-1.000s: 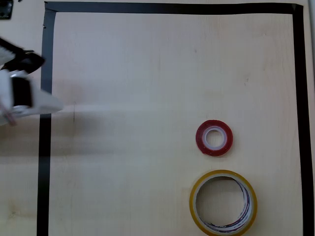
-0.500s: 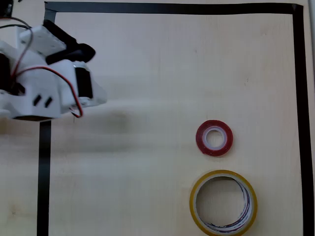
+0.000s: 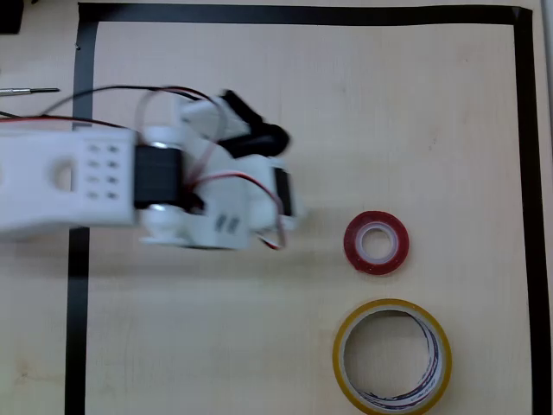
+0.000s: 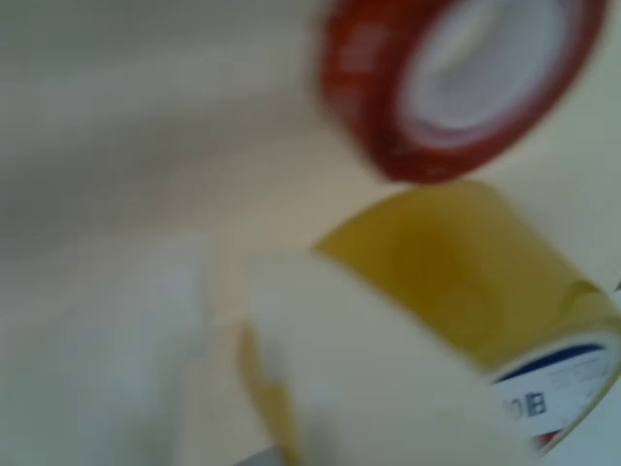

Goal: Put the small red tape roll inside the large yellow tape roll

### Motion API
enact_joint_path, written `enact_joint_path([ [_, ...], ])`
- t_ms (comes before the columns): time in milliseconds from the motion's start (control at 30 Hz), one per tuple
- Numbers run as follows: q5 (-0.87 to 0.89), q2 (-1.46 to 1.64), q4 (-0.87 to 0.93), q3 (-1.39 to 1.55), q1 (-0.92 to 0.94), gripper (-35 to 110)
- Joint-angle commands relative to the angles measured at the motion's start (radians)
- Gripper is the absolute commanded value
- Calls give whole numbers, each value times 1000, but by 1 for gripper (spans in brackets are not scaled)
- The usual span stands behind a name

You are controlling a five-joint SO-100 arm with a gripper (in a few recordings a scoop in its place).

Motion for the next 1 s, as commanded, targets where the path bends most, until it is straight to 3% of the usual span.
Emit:
enact_joint_path([
  [0,-5,-26,2,-262,37,0],
  [300,-2,-218,126,-532,74,2],
  [600,-17,-362,173,-652,58,21],
  [667,-32,-460,249,-804,49,22],
  [800,-51,-813,472,-1422,35,23],
  [967,-46,-833,482,-1410,34,23],
])
